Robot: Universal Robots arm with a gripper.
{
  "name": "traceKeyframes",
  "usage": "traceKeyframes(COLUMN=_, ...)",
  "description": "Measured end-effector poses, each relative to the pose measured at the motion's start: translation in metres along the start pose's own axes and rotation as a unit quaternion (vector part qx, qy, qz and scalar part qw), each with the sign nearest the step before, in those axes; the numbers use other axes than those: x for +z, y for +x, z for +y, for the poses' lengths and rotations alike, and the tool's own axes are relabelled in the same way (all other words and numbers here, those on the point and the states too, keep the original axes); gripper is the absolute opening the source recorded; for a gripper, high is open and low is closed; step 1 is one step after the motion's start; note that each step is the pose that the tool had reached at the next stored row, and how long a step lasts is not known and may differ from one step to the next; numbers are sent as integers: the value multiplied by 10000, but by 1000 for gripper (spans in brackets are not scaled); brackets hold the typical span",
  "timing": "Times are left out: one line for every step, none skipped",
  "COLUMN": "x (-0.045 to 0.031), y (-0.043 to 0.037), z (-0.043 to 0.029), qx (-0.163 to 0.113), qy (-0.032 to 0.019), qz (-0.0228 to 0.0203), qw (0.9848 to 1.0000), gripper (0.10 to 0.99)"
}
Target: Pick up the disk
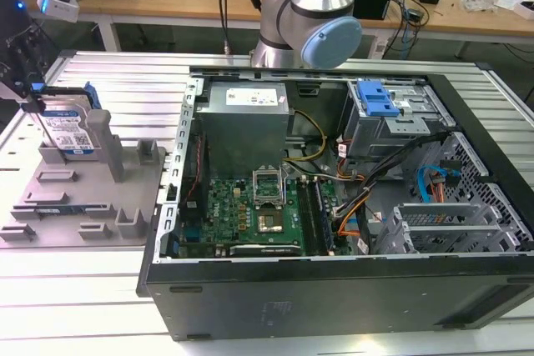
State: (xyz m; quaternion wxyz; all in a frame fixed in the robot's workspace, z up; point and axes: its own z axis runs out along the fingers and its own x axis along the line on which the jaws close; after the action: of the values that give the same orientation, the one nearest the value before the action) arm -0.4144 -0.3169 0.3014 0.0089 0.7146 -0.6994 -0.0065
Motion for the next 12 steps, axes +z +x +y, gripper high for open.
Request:
traceKeyframes(x=2, y=0, z=0, qx=0, qy=0, qz=0, qw=10000, gripper=408)
traceKeyframes(x=4, y=0, z=0, qx=0, qy=0, qz=0, qw=10000, gripper=408)
traceKeyframes(x=5, y=0, z=0, qx=0, qy=0, qz=0, qw=10000, gripper=408)
traceKeyframes(x=6, y=0, z=0, qx=0, qy=-1, qz=0, qw=10000, gripper=408)
traceKeyframes(x=6, y=0, z=0, qx=0, qy=-1, qz=0, qw=10000, gripper=408)
traceKeyframes(x=7, y=0, z=0, qx=0, qy=0, qz=0, qw=10000, gripper=408)
traceKeyframes(x=7, y=0, z=0, qx=0, qy=0, qz=0, qw=10000, gripper=392)
traceKeyframes(x=8, y=0, z=0, qx=0, qy=0, qz=0, qw=10000, gripper=392)
traceKeyframes(x=9, y=1, z=0, qx=0, qy=0, qz=0, qw=10000, gripper=365)
traceKeyframes(x=10, y=3, z=-1, qx=0, qy=0, qz=-1, qw=10000, gripper=365)
traceKeyframes(x=10, y=4, z=0, qx=0, qy=0, qz=-1, qw=10000, gripper=365)
traceKeyframes(x=10, y=6, z=0, qx=0, qy=0, qz=0, qw=10000, gripper=365)
